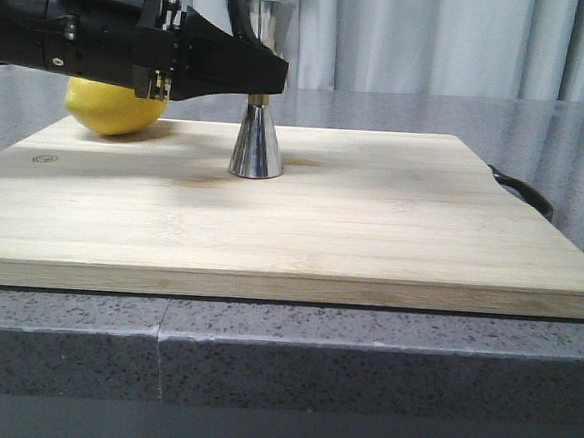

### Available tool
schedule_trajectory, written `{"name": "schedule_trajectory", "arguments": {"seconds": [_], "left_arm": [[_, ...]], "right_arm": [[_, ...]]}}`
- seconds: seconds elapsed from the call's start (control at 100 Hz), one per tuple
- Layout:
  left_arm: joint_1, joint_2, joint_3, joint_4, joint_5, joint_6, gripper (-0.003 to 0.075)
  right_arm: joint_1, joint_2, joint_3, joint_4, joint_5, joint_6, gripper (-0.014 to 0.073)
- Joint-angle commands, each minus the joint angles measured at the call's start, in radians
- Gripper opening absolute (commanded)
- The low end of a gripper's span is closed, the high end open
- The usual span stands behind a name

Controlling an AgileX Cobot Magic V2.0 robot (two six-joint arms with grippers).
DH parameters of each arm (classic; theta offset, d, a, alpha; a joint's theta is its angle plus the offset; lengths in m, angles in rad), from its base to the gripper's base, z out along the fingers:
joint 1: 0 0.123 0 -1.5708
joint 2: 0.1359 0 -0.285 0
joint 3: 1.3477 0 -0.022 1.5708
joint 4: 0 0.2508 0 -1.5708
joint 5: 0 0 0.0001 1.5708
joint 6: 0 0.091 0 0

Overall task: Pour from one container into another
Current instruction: 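Tilt the beaker with the right gripper, pouring liquid into the jigger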

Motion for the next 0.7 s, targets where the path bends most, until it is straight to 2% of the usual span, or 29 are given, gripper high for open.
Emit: {"name": "schedule_trajectory", "arguments": {"seconds": [0.0,0.69], "left_arm": [[-0.006,-0.043,-0.029,-0.074,0.118,0.002,0.0238],[-0.006,-0.043,-0.029,-0.074,0.118,0.002,0.0238]], "right_arm": [[0.0,-0.045,-0.035,-0.035,-0.073,-0.032,0.0307],[0.0,-0.045,-0.035,-0.037,-0.089,-0.077,0.0307]]}}
